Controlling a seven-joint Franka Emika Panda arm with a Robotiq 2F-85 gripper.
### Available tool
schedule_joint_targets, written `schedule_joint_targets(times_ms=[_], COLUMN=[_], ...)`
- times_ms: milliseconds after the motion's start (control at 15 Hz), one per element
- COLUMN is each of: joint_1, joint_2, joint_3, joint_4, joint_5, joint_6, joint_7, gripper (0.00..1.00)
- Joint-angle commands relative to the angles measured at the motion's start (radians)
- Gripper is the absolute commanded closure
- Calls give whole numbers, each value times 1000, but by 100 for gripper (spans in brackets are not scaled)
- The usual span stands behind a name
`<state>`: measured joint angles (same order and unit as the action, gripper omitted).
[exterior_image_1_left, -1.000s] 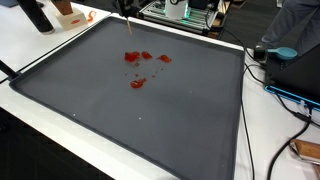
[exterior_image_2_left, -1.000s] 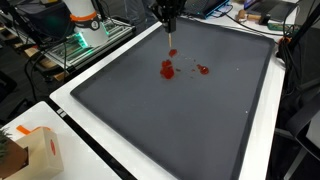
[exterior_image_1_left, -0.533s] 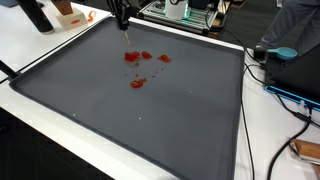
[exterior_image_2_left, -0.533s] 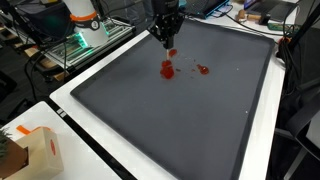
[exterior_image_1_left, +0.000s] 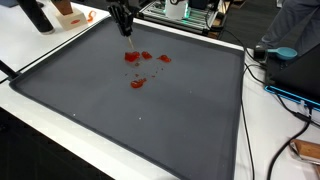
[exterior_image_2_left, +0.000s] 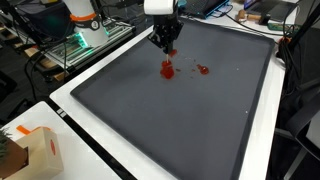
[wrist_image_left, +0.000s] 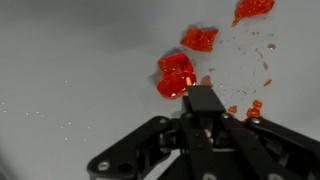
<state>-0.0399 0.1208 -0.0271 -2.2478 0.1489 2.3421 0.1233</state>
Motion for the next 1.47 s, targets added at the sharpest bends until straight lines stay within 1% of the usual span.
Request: schedule_joint_targets(times_ms=[0, 667, 1400], joint_1=[-7, -6, -10], joint_2=[36, 103, 144], joint_3=[0, 4, 9], joint_4=[6, 4, 15], joint_5=[36, 22, 29], joint_6=[37, 137, 144], joint_7=[-52, -64, -76], gripper=[97, 97, 97])
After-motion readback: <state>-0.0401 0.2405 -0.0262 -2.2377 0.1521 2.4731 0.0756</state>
